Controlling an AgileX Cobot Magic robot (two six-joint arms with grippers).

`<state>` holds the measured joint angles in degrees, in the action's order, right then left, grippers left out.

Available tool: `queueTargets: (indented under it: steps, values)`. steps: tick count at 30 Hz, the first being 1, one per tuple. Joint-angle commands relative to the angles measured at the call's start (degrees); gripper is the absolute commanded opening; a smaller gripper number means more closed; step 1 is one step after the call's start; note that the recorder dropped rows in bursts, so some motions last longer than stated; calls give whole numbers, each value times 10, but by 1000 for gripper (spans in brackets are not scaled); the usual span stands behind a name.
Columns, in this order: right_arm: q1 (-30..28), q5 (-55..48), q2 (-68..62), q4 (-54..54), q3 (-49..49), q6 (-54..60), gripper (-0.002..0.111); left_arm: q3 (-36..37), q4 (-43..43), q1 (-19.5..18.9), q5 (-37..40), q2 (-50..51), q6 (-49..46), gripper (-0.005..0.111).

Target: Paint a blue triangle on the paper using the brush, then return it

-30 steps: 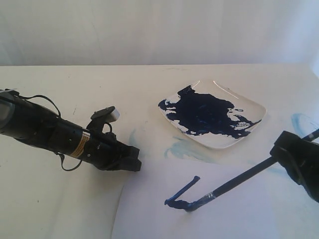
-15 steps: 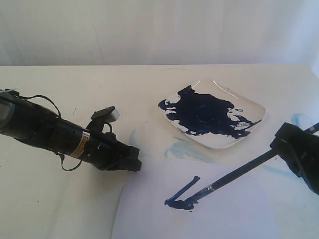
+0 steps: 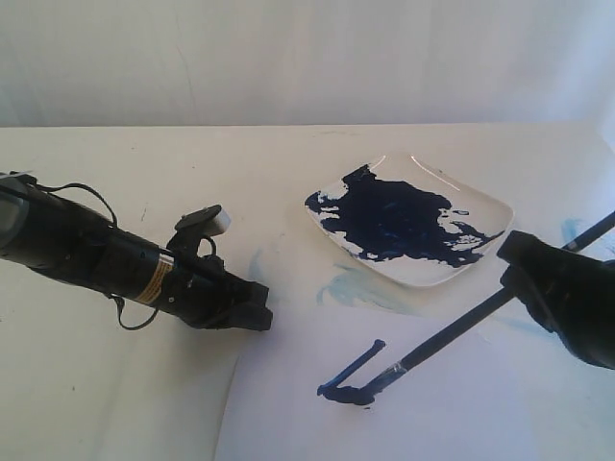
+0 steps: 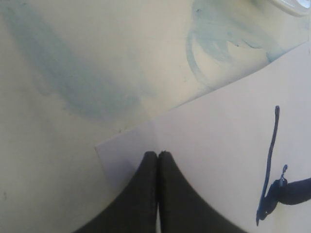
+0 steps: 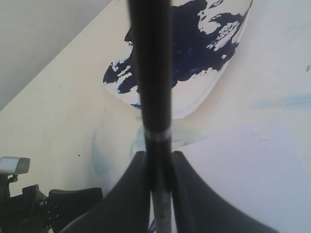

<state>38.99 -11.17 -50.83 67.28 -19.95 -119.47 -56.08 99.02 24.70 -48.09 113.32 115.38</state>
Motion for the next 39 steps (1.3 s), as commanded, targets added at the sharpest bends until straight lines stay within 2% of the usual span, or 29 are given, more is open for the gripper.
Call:
queueTargets:
  steps: [1,13,20,39]
  values:
    - [-2,-15,-1,19,-3,-5,0,0,9,3,12,1,-2,0]
    - [-2,-55,40,18,3,12,0,0,9,3,11,1,-2,0]
    - [-2,-4,37,17,4,-3,0,0,9,3,10,1,-2,0]
    - [-2,-16,8,18,6,4,0,0,9,3,9,1,-2,0]
